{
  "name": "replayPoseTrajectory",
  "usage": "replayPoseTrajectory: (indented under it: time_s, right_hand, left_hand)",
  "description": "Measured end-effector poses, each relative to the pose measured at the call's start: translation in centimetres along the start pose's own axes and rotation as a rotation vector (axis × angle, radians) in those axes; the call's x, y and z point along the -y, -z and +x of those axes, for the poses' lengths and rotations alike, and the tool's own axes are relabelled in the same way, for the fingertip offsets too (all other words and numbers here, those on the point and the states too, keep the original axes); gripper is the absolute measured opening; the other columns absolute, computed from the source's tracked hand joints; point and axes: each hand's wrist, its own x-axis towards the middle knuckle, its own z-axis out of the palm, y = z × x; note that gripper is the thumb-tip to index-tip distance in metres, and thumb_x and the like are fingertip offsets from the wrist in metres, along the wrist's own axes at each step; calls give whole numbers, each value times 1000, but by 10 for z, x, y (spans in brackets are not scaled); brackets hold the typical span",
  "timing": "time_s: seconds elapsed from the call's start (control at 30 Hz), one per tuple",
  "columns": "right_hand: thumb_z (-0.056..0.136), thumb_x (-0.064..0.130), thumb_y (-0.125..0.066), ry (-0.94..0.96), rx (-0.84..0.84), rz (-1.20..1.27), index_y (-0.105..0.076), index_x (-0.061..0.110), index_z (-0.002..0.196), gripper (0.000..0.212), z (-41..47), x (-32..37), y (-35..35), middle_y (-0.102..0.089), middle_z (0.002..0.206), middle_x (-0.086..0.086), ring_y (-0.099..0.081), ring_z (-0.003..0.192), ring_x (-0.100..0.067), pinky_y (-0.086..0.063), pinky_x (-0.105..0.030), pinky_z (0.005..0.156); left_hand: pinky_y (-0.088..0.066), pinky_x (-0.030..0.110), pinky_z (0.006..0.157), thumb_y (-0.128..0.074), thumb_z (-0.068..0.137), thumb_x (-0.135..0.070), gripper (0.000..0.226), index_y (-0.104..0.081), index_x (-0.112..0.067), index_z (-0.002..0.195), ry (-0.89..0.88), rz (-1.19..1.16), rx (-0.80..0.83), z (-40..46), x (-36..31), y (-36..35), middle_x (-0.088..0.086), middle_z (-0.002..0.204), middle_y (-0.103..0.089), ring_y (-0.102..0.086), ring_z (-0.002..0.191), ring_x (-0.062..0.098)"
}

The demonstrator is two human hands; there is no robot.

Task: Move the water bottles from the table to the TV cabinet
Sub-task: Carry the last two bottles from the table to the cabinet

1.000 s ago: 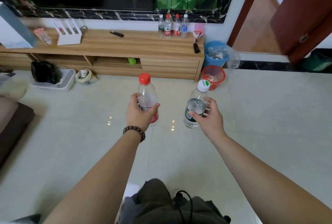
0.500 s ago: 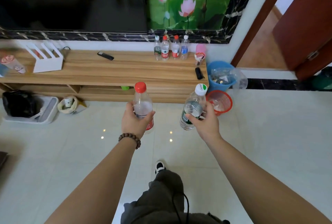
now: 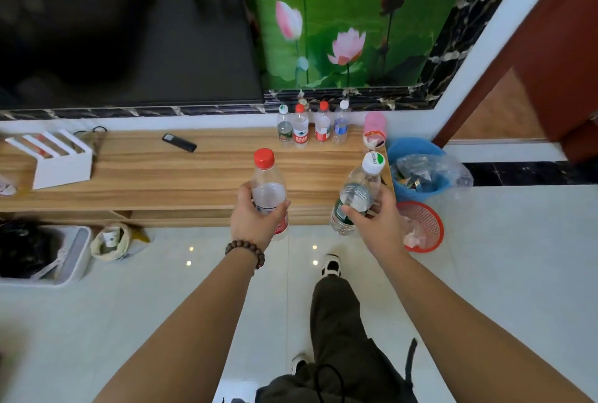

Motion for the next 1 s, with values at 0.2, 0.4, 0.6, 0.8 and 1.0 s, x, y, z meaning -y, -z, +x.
replayPoseTrajectory:
  time_s: [0.2,0.4,0.6,0.8,1.0]
  right_hand:
    - [71,13,-81,-8,13,-21,-46,32,113,58,117,-2,-25,-56,105,12,-56,98,-7,-47,-17,80]
    - [69,18,-83,-115,0,-57,-49,25,122,64,223,-12,-39,-61,111,8,-60,106,-15,-53,-36,91]
    - [68,22,-83,-181,-4,-113,-49,25,125,66,306,-47,-52,-65,116,5,-63,106,-13,-54,-41,93]
    - [66,30,-81,-226,-17,-89,-48,35,122,65,375,-118,-75,-64,116,12,-62,108,-10,-53,-43,95]
    - [72,15,-79,-201,-39,-62,-47,32,124,63,424,-192,-102,-59,110,25,-57,103,11,-49,-11,82]
  left_hand:
    - [-42,26,75,-80,72,-36,63,-47,-19,123,25,-6,18,108,-23,-49,-8,108,-58,-55,95,13]
    - [-45,25,75,-81,72,-34,59,-48,-21,119,49,-17,90,201,-48,-101,-7,107,-60,-58,98,15]
    - [-46,26,82,-84,68,-29,71,-45,-17,126,37,30,161,273,-34,-165,-3,119,-51,-53,100,12]
    - [-49,32,90,-83,68,-27,69,-48,-20,127,18,43,268,339,25,-247,-3,120,-52,-55,106,15]
    - [-50,33,92,-82,67,-30,72,-43,-29,128,-10,7,299,381,90,-324,-5,125,-55,-55,112,15]
